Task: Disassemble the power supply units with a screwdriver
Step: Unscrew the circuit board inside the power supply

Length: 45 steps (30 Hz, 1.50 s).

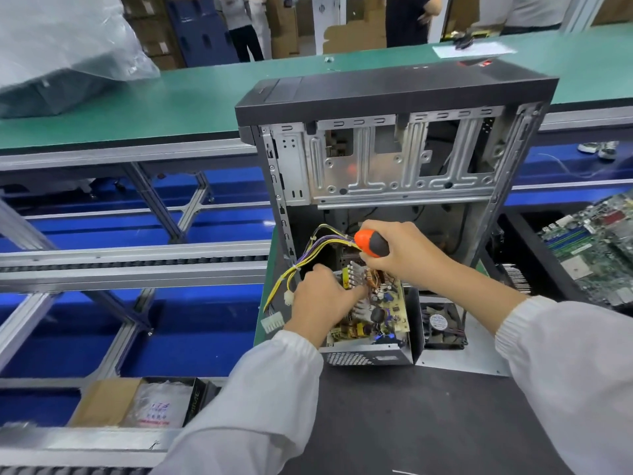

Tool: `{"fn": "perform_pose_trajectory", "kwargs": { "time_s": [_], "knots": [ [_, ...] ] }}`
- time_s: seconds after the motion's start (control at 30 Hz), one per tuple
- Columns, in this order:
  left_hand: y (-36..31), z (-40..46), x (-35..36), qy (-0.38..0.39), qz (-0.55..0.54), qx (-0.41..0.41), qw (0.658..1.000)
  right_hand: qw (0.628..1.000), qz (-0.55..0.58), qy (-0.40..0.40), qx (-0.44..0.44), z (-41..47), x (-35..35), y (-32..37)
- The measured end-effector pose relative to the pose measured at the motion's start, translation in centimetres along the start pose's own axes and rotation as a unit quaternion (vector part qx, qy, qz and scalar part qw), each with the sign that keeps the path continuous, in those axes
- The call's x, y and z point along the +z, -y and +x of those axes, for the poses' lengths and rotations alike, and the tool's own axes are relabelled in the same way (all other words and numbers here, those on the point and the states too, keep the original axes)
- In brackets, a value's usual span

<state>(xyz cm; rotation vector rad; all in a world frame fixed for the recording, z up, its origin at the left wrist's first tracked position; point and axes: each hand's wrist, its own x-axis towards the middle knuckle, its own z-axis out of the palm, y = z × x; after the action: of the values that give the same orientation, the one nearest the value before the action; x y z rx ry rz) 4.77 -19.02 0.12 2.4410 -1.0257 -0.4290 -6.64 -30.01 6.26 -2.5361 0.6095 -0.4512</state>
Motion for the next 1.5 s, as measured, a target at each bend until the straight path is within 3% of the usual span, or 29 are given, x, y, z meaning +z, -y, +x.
{"fn": "perform_pose_trajectory", "kwargs": {
  "time_s": [0.17,0.37,0.6,0.67,0.8,1.03,1.17,1.4,1.5],
  "knots": [
    [-0.9,0.2,0.4,-0.049,0.054,0.009,0.997,1.000,-0.020,-0.015,0.004,-0.8,-0.9,-0.7],
    [-1.1,-0.6,1.3,-0.046,0.110,0.015,0.993,1.000,-0.018,0.000,0.019,-2.7,-0.5,-1.5],
    [-0.2,-1.6,1.3,-0.077,0.050,0.003,0.996,0.995,0.057,-0.030,0.078,-4.3,-0.6,-2.1],
    [-0.1,-1.3,1.2,-0.065,0.046,-0.006,0.997,0.996,0.025,0.011,0.089,-5.2,-0.2,-2.2],
    [-0.3,-0.6,1.5,-0.036,0.022,-0.009,0.999,0.979,-0.041,0.175,0.097,-7.7,2.7,-1.9],
    [-0.9,0.2,2.7,-0.007,0.015,-0.017,1.000,0.962,-0.120,0.133,0.208,-8.6,5.6,-1.3],
    [-0.9,0.2,3.4,-0.004,-0.023,-0.021,1.000,0.944,0.012,0.141,0.297,-8.3,5.9,-1.3],
    [0.5,0.0,4.6,0.024,-0.100,-0.049,0.993,0.957,-0.127,0.103,0.240,-9.1,7.1,-1.3],
    [0.6,0.0,4.6,0.028,-0.114,-0.050,0.992,0.950,-0.008,0.121,0.289,-8.8,6.0,-1.7]
  ]
}}
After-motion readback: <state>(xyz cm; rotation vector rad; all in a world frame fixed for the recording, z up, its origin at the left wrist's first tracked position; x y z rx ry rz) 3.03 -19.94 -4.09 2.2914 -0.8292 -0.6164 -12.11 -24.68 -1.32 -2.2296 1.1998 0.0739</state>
